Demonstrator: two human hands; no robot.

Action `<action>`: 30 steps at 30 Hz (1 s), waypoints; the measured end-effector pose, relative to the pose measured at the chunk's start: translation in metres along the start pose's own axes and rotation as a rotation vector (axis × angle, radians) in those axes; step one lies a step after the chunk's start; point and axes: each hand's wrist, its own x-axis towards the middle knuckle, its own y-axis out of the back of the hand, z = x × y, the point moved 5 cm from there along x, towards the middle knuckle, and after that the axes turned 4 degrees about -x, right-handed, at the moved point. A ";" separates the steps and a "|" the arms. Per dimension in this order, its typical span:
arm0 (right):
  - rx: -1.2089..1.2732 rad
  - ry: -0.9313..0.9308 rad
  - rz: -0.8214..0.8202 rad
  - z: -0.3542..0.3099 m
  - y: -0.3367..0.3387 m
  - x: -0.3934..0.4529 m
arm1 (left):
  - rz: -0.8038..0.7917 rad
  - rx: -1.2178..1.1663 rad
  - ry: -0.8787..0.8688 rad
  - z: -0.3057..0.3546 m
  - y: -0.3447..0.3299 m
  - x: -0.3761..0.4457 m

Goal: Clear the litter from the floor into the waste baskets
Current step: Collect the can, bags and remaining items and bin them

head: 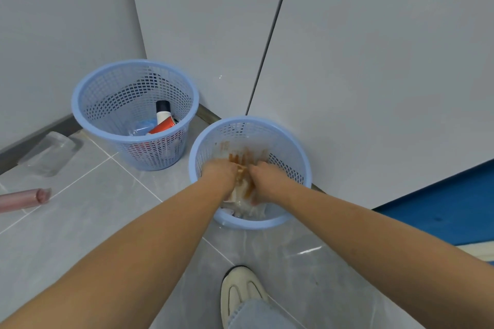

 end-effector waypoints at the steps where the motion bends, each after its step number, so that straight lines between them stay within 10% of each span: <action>1: 0.020 -0.005 -0.022 0.001 0.003 -0.001 | -0.011 -0.009 -0.009 0.000 0.001 -0.001; 11: 0.314 -0.035 0.152 0.017 0.049 -0.032 | 0.414 -0.138 -0.169 -0.013 0.053 -0.059; 21: 0.597 0.191 0.671 -0.081 0.125 -0.063 | 0.941 -0.524 -0.047 -0.112 0.029 -0.163; 30: 0.520 0.615 0.403 -0.276 0.137 0.012 | 0.809 -0.655 0.409 -0.273 -0.099 -0.217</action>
